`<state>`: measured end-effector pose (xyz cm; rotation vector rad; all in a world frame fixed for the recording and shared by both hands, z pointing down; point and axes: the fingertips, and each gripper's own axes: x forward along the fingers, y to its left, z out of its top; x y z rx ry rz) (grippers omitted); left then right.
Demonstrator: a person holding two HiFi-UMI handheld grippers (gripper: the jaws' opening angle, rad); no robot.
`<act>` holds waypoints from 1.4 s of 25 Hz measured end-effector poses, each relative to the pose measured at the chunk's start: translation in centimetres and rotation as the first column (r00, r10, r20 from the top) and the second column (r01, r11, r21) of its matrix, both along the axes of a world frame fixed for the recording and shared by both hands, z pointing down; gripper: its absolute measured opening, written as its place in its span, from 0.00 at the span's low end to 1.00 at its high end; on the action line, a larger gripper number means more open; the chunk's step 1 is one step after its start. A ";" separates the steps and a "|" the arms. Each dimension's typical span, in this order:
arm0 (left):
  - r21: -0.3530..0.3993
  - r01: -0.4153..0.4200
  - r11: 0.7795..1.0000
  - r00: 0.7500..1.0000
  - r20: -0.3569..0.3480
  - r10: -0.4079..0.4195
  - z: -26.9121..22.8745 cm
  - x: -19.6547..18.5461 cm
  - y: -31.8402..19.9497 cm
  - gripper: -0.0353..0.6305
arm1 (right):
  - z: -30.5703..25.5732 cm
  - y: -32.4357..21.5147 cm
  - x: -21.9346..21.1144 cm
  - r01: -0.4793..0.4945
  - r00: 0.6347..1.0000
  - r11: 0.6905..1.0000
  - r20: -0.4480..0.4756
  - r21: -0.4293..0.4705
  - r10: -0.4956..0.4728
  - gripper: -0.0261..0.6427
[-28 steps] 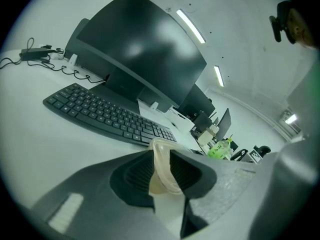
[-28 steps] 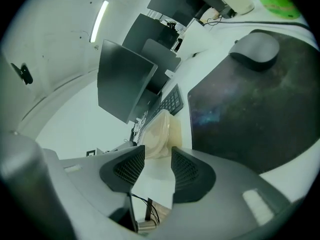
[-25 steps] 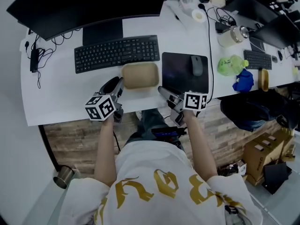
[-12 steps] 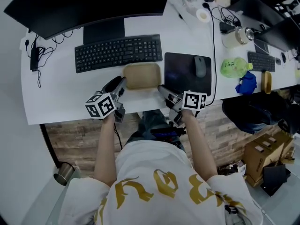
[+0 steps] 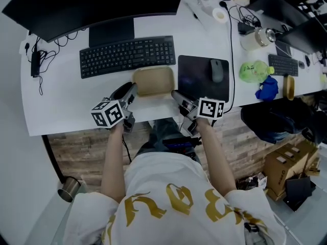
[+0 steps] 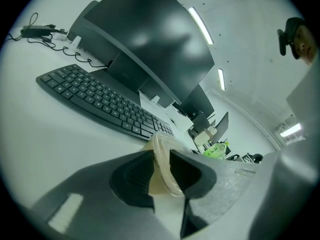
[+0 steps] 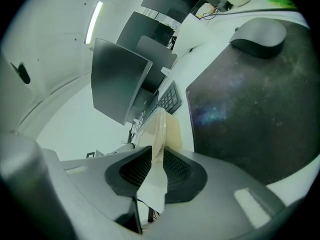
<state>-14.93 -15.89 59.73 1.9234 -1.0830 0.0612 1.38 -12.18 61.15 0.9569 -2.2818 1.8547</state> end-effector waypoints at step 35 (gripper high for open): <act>0.058 -0.024 0.998 0.999 0.031 0.022 -2.0 1.0 0.6 0.19 | -1.8 1.1 0.4 0.033 0.999 0.999 -0.029 0.038 -0.031 0.18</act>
